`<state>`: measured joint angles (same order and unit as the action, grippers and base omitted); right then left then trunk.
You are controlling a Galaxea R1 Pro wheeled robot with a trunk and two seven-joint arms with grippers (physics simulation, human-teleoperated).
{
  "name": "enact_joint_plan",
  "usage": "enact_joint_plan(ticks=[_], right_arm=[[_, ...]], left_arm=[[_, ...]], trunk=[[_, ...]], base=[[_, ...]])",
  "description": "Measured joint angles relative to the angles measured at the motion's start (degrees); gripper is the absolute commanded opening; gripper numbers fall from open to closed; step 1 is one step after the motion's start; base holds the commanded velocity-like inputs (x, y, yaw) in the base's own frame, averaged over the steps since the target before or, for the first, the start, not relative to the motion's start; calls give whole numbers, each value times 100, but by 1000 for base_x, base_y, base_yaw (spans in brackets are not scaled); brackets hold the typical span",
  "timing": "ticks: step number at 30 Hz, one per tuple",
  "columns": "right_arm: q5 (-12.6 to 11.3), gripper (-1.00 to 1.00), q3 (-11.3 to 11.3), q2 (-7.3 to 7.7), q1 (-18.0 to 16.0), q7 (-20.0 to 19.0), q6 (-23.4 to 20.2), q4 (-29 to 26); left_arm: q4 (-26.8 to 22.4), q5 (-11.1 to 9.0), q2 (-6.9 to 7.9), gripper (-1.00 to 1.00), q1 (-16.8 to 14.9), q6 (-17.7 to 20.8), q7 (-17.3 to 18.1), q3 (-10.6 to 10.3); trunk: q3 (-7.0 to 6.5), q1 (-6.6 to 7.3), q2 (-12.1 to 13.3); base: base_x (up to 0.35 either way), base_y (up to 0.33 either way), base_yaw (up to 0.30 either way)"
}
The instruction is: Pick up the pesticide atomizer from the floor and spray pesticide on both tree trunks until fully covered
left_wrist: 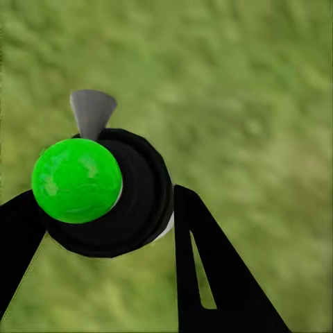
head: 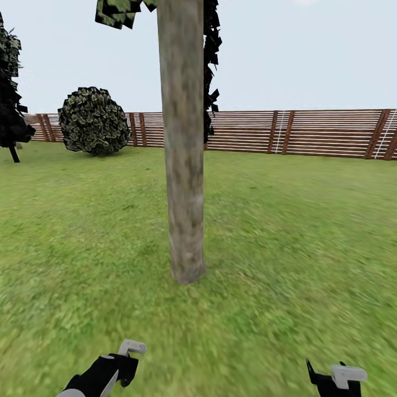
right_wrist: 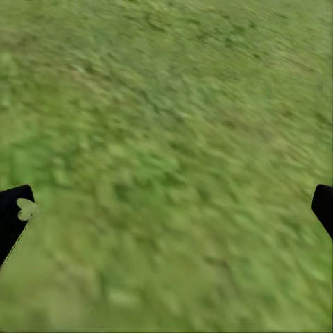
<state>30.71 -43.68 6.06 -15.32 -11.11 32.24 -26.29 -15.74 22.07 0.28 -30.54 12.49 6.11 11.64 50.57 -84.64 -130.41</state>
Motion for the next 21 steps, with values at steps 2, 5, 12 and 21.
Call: enact_joint_plan(ticks=[2, 5, 12, 21], right_arm=[[-2, 100, 0, -6, 5, 6, 6, 7], [-3, 100, 0, -8, 7, 11, 9, 40], [-4, 100, -9, -9, 9, 21, 10, 113], [-10, 100, -9, -8, 9, 7, 4, 116]], left_arm=[[5, -1, -1, -100, -2, 5, -6, 12], [-15, -1, -8, -100, -4, 6, -2, 20], [-84, 2, 0, -100, -46, 5, 25, 6], [-333, 5, -19, -100, -72, 33, 20, 14]], trunk=[[0, 0, 0], [0, 0, 0], [0, 0, 0], [15, 0, 0]], base=[[324, -126, 0], [307, -161, -83], [268, -176, -251], [317, -67, -260]])
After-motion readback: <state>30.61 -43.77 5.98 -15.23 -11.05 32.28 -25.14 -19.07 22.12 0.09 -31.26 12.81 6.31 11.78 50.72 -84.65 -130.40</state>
